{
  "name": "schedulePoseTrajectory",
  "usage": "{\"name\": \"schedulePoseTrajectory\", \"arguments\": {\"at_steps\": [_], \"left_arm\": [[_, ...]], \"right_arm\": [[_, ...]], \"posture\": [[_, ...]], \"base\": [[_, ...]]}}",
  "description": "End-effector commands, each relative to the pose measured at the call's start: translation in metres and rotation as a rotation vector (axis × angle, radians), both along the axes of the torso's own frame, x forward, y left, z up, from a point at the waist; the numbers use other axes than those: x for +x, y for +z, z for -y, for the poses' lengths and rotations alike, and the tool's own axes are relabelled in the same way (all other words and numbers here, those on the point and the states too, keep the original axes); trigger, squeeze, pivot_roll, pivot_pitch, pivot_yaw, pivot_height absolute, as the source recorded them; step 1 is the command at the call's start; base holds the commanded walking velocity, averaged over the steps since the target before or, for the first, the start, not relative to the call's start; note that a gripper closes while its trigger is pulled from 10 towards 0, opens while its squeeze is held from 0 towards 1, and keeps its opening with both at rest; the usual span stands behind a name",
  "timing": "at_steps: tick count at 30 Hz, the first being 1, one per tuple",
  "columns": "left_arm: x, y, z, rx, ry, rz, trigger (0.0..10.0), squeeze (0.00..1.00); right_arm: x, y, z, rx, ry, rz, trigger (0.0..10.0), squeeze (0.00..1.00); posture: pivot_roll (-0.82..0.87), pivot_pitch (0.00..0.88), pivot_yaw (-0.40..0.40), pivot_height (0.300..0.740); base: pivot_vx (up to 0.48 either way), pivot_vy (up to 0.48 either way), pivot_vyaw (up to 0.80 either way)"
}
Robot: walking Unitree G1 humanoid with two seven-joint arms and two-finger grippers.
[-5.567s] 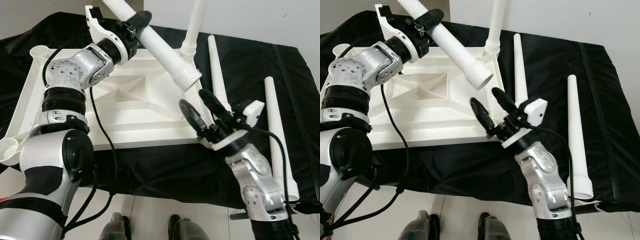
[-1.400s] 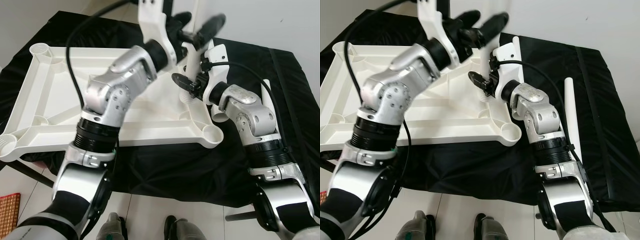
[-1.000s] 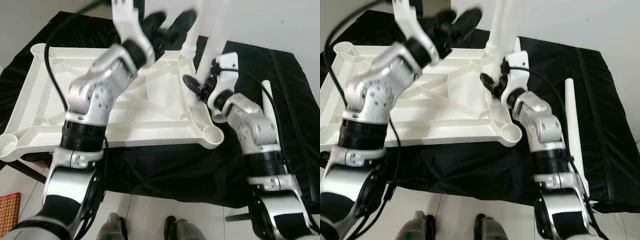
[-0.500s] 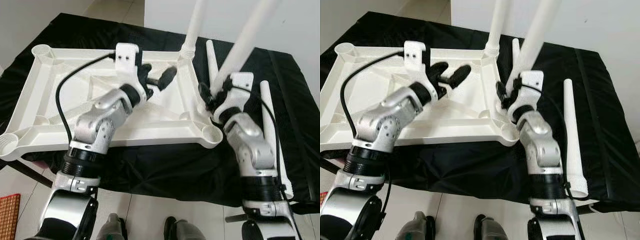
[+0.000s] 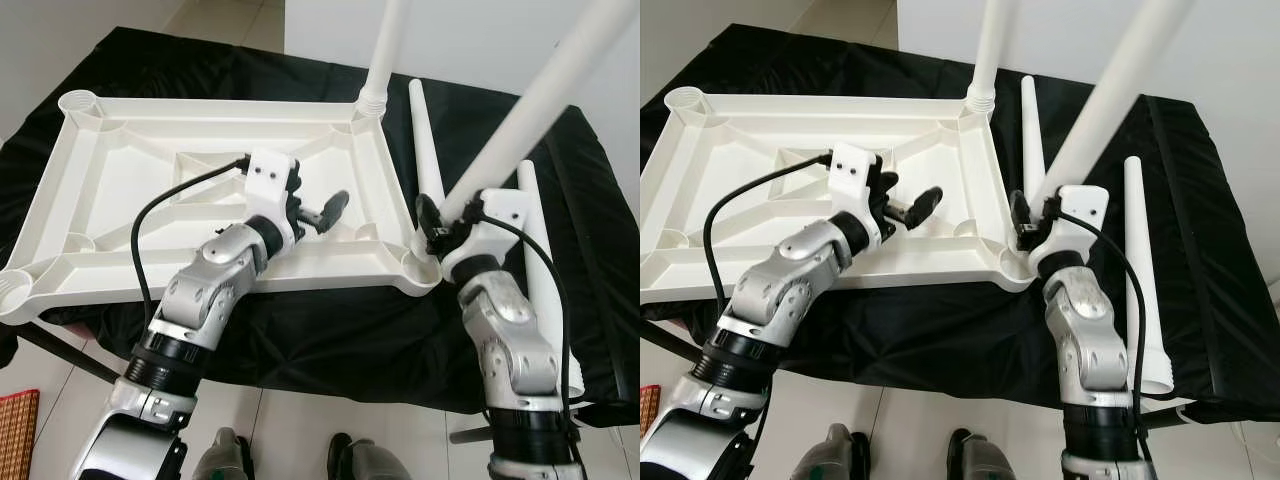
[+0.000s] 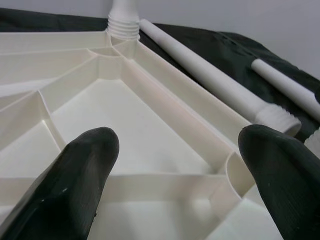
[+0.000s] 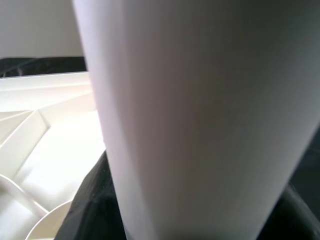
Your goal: Building children table
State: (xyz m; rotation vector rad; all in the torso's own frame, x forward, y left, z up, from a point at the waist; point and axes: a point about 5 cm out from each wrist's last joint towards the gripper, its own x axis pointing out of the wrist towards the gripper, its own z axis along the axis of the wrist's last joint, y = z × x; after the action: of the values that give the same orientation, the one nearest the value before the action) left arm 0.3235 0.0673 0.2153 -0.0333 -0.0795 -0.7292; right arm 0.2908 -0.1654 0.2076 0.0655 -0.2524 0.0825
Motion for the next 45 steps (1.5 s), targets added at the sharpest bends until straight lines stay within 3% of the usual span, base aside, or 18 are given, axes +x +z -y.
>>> {"name": "schedulePoseTrajectory", "arguments": {"at_steps": [1, 5, 10, 17, 26, 30, 45], "left_arm": [[-0.013, -0.005, 0.01, 0.051, -0.134, 0.041, 10.0, 0.0], [-0.02, -0.01, 0.014, 0.078, -0.178, 0.049, 10.0, 0.0], [-0.039, -0.022, 0.025, 0.15, -0.297, 0.074, 10.0, 0.0], [-0.053, -0.018, 0.032, 0.173, -0.382, 0.107, 10.0, 0.0], [-0.06, -0.016, 0.033, 0.186, -0.419, 0.122, 10.0, 0.0], [-0.068, -0.02, 0.031, 0.211, -0.449, 0.108, 10.0, 0.0], [-0.075, -0.02, 0.026, 0.204, -0.429, 0.088, 10.0, 0.0]], "right_arm": [[-0.007, 0.0, -0.001, -0.002, -0.015, 0.018, 10.0, 0.0], [-0.009, -0.003, -0.002, -0.006, -0.018, 0.011, 10.0, 0.0], [-0.01, -0.006, -0.007, -0.034, 0.002, 0.016, 10.0, 0.0], [-0.006, -0.01, -0.013, -0.036, 0.027, 0.002, 10.0, 0.0], [-0.007, -0.013, -0.015, -0.043, 0.041, -0.01, 10.0, 0.0], [-0.009, -0.025, -0.018, -0.105, 0.067, -0.036, 10.0, 0.0], [-0.021, -0.038, -0.025, -0.24, 0.163, -0.036, 10.0, 0.0]], "posture": [[0.03, 0.195, -0.049, 0.74], [0.03, 0.195, -0.049, 0.74], [0.03, 0.195, -0.049, 0.74], [0.03, 0.203, -0.049, 0.74], [0.04, 0.2, -0.056, 0.74], [0.04, 0.204, -0.055, 0.74], [0.05, 0.202, -0.052, 0.74]], "base": [[0.0, 0.0, 0.0], [0.0, 0.0, 0.0], [0.0, 0.0, 0.0], [0.0, 0.0, 0.0], [0.0, 0.0, 0.0], [0.0, 0.0, 0.0], [0.0, 0.0, 0.0]]}}
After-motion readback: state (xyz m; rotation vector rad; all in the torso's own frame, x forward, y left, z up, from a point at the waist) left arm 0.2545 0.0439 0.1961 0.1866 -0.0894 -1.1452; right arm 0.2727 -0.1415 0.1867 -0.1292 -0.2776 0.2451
